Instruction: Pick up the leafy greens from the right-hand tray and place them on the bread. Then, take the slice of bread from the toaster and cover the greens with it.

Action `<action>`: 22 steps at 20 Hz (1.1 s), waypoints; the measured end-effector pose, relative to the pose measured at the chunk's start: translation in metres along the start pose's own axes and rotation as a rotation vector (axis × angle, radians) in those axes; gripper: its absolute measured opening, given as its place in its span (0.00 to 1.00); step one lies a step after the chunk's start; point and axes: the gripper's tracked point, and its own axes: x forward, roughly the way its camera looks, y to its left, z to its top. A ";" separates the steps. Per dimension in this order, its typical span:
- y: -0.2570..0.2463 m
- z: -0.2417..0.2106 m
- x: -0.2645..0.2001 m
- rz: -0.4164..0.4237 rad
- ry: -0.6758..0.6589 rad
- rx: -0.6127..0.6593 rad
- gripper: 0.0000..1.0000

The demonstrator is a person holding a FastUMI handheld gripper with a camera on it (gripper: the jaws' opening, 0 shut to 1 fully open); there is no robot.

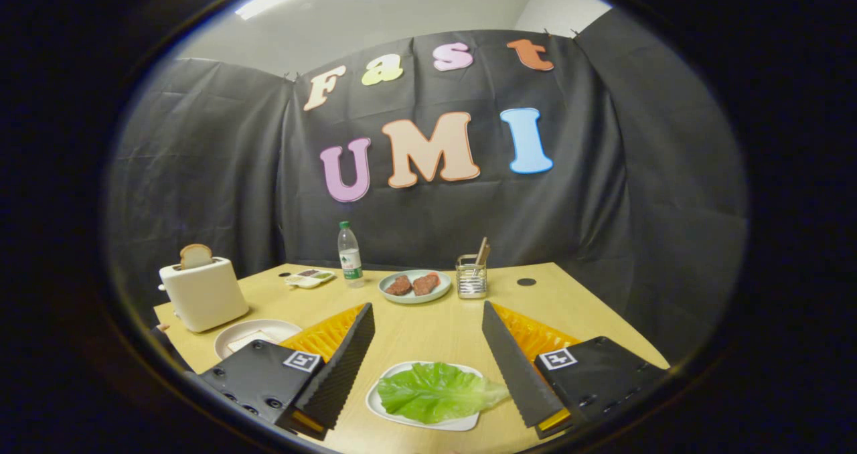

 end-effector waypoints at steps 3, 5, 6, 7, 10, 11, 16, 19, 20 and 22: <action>-0.010 -0.006 0.003 -0.033 0.042 0.001 1.00; -0.021 -0.015 0.006 -0.073 0.079 -0.009 1.00; -0.027 -0.021 0.007 -0.096 0.104 -0.014 1.00; -0.033 -0.027 0.008 -0.114 0.129 -0.019 1.00; -0.043 -0.052 0.015 -0.136 0.207 -0.003 1.00; -0.046 -0.062 0.017 -0.139 0.238 0.007 1.00; -0.058 -0.093 0.025 -0.147 0.332 0.089 1.00; -0.068 -0.109 0.025 -0.168 0.382 0.116 1.00; -0.075 -0.117 0.024 -0.184 0.399 0.108 1.00; -0.081 -0.126 0.023 -0.196 0.425 0.108 0.98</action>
